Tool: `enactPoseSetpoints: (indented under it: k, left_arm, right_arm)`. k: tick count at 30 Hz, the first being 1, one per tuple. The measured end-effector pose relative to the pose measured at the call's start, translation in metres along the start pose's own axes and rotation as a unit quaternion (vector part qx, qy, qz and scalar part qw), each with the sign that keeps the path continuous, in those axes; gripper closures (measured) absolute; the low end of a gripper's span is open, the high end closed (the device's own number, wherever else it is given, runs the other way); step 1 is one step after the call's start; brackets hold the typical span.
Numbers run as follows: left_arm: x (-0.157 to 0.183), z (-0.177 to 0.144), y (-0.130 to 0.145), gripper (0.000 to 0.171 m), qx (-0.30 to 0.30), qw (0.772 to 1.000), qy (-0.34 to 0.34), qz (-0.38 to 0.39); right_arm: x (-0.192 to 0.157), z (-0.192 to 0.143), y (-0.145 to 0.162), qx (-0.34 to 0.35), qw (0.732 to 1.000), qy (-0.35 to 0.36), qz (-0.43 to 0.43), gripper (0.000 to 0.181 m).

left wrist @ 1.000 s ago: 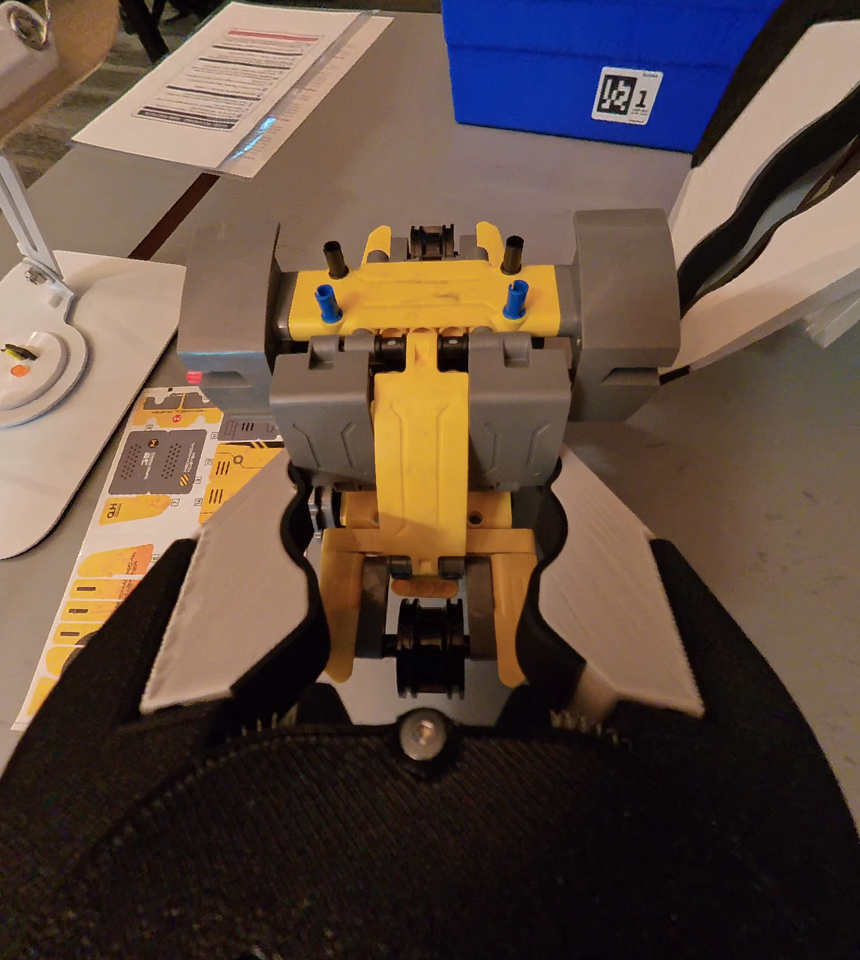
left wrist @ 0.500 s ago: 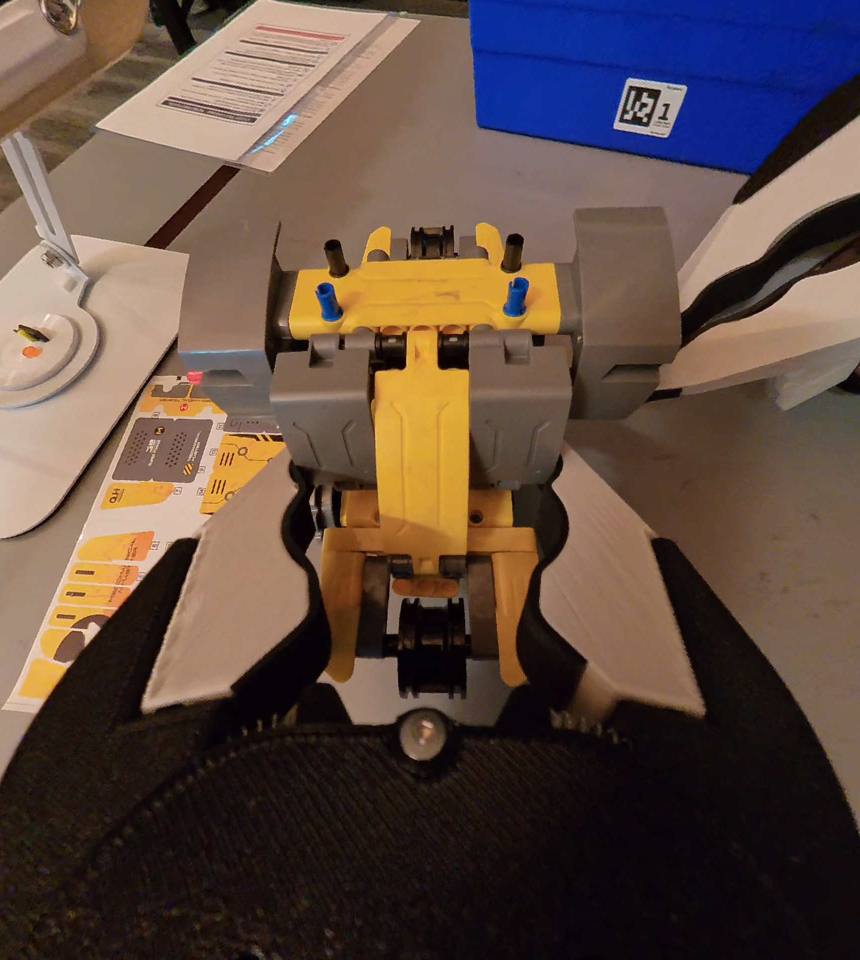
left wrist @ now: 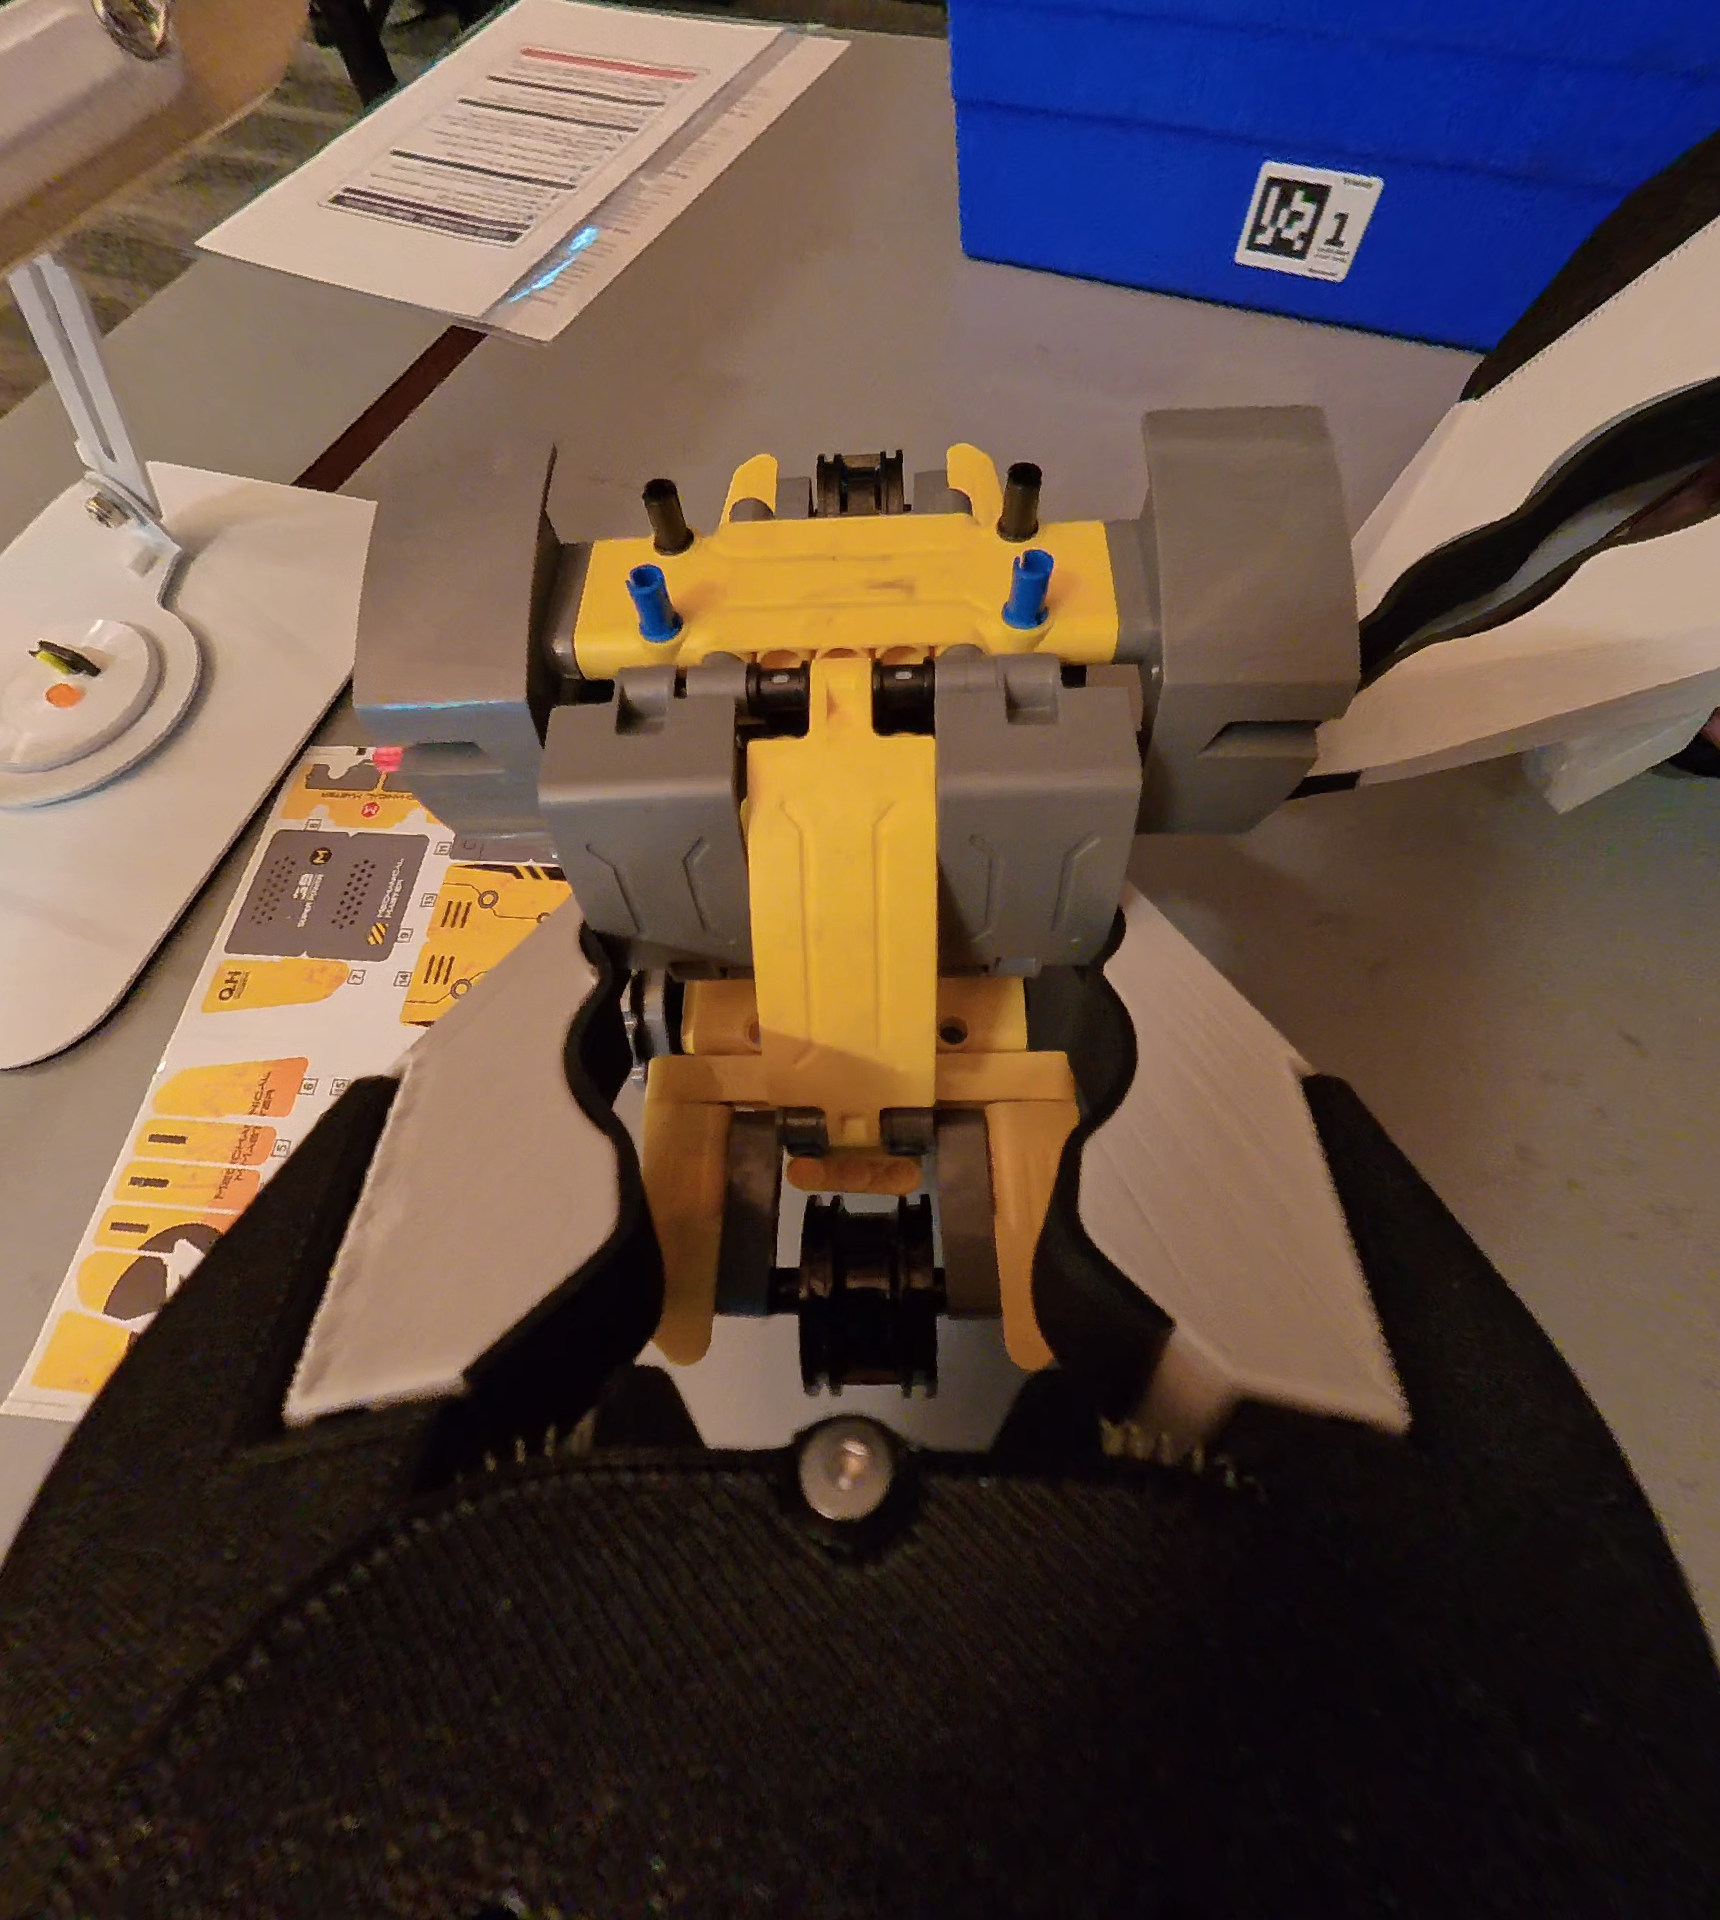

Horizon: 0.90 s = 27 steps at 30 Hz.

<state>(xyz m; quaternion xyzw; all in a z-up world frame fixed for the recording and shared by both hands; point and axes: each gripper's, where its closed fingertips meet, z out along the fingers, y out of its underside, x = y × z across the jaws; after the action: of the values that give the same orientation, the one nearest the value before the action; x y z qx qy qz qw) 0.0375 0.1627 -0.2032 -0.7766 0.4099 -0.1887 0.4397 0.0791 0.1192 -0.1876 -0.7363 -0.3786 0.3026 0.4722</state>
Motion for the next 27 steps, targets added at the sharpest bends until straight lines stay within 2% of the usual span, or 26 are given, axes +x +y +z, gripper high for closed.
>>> enactPoseSetpoints:
  k: [7, 13, 16, 18, 23, 27]
  left_arm:
    - [0.001, 0.0, 0.001, 0.087, -0.007, 1.0, -0.007, 0.017]
    - [-0.001, 0.0, 0.001, 0.086, -0.003, 1.0, 0.008, 0.002]
    - [0.0, 0.001, 0.0, 0.086, 0.002, 1.0, 0.011, 0.01]
    - [0.001, 0.001, 0.0, 0.086, 0.004, 1.0, 0.012, 0.02]
    - [0.002, 0.0, 0.001, 0.086, 0.009, 0.999, 0.03, 0.027]
    - [0.0, 0.0, 0.001, 0.086, 0.013, 0.999, 0.037, 0.016]
  right_arm:
    - [0.002, 0.005, 0.001, -0.004, 1.0, 0.0, -0.008, 0.176]
    - [0.004, 0.006, -0.003, 0.007, 1.0, 0.007, -0.021, 0.174]
    - [0.005, 0.005, -0.003, 0.008, 0.999, 0.021, -0.046, 0.149]
    - [0.004, 0.002, -0.001, 0.004, 0.998, 0.015, -0.063, 0.144]
    - [0.007, -0.008, -0.005, 0.032, 0.991, -0.013, -0.126, 0.155]
    - [0.002, -0.008, -0.008, 0.042, 0.991, -0.041, -0.123, 0.168]
